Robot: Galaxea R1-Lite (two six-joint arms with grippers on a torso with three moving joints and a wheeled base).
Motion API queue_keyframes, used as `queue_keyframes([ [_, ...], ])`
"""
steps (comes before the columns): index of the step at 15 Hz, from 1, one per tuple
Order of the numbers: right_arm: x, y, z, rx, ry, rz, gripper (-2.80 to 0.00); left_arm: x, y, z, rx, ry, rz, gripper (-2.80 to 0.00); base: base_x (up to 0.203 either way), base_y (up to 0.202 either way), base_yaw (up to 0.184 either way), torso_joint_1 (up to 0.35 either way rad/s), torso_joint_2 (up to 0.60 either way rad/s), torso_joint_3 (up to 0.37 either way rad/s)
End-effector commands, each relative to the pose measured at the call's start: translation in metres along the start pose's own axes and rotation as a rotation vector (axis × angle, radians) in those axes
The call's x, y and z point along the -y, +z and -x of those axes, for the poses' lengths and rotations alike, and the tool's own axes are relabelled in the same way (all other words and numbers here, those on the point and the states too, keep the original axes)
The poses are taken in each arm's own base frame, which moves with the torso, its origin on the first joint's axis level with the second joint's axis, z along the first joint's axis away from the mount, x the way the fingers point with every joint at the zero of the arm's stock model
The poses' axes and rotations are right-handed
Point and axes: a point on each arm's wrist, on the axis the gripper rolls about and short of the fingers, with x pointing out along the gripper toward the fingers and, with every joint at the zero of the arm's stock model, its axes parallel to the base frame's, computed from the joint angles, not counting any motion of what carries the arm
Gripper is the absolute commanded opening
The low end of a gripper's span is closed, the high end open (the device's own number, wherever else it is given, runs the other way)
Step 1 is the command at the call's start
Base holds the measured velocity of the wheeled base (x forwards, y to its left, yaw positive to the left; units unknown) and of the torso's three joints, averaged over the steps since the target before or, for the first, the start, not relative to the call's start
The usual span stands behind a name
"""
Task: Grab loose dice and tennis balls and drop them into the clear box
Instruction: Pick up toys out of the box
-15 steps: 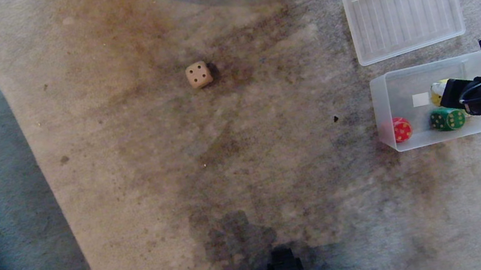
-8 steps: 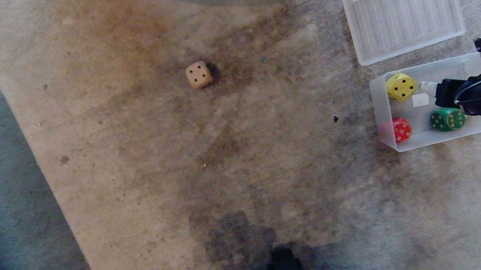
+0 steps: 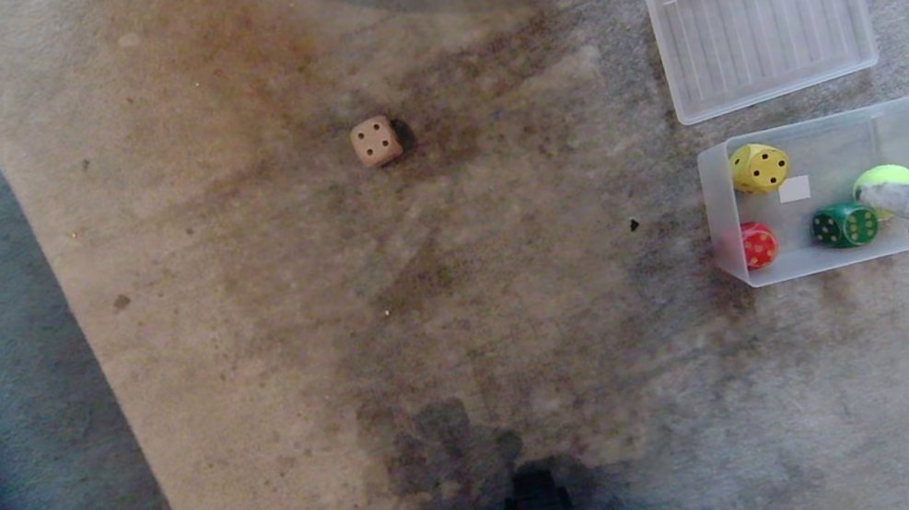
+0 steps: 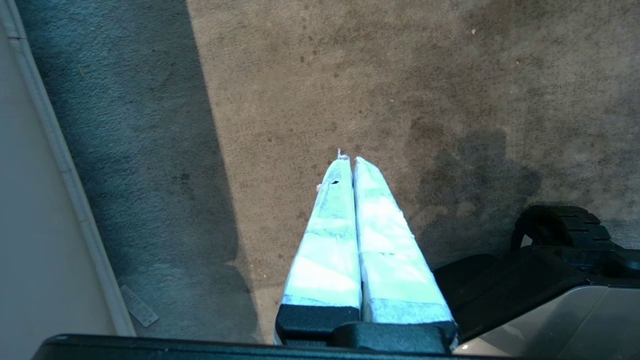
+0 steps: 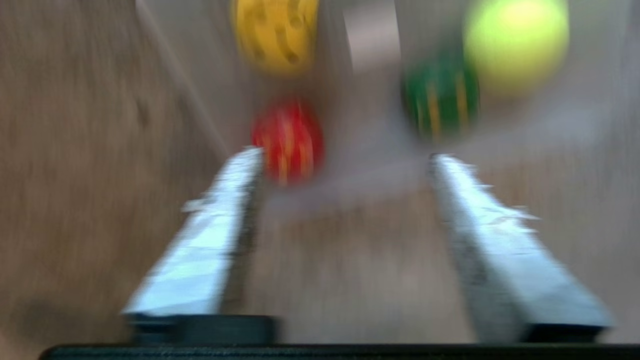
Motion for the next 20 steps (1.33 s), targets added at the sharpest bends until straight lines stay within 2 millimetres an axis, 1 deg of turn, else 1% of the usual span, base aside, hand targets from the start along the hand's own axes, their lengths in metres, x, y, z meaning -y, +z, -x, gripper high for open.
queue_keyframes([
  [1, -0.002, 0.003, 0.027, 0.037, 0.01, -0.002, -2.8, 0.0, 0.0, 0.0, 0.0, 0.0, 0.0, -2.8, 0.0, 0.0, 0.0, 0.0, 0.0, 0.0],
  [3, -0.002, 0.001, 0.028, 0.024, 0.011, 0.001, -2.8, 0.0, 0.0, 0.0, 0.0, 0.0, 0.0, -2.8, 0.0, 0.0, 0.0, 0.0, 0.0, 0.0],
  [4, 0.0, -0.009, 0.037, -0.026, 0.007, 0.006, -2.8, 0.0, 0.0, 0.0, 0.0, 0.0, 0.0, -2.8, 0.0, 0.0, 0.0, 0.0, 0.0, 0.0],
  [5, 0.001, -0.017, 0.054, -0.046, 0.01, 0.014, -2.8, 0.0, 0.0, 0.0, 0.0, 0.0, 0.0, -2.8, 0.0, 0.0, 0.0, 0.0, 0.0, 0.0],
  [6, 0.001, -0.024, 0.075, -0.044, 0.02, 0.035, -2.8, 0.0, 0.0, 0.0, 0.0, 0.0, 0.0, -2.8, 0.0, 0.0, 0.0, 0.0, 0.0, 0.0],
  [7, 0.001, -0.032, 0.104, -0.011, 0.037, 0.059, -2.8, 0.0, 0.0, 0.0, 0.0, 0.0, 0.0, -2.8, 0.0, 0.0, 0.0, 0.0, 0.0, 0.0],
  [8, 0.002, -0.043, 0.128, 0.011, 0.052, 0.083, -2.8, 0.0, 0.0, 0.0, 0.0, 0.0, 0.0, -2.8, 0.0, 0.0, 0.0, 0.0, 0.0, 0.0],
  [9, 0.004, -0.057, 0.144, 0.0, 0.06, 0.105, -2.8, 0.0, 0.0, 0.0, 0.0, 0.0, 0.0, -2.8, 0.0, 0.0, 0.0, 0.0, 0.0, 0.0],
  [10, 0.007, -0.072, 0.151, -0.04, 0.063, 0.124, -2.8, 0.0, 0.0, 0.0, 0.0, 0.0, 0.0, -2.8, 0.0, 0.0, 0.0, 0.0, 0.0, 0.0],
  [11, 0.009, -0.084, 0.154, -0.091, 0.066, 0.143, -2.8, 0.0, 0.0, 0.0, 0.0, 0.0, 0.0, -2.8, 0.0, 0.0, 0.0, 0.0, 0.0, 0.0],
  [20, 0.009, -0.084, 0.154, -0.092, 0.067, 0.144, -2.8, 0.0, 0.0, 0.0, 0.0, 0.0, 0.0, -2.8, 0.0, 0.0, 0.0, 0.0, 0.0, 0.0],
])
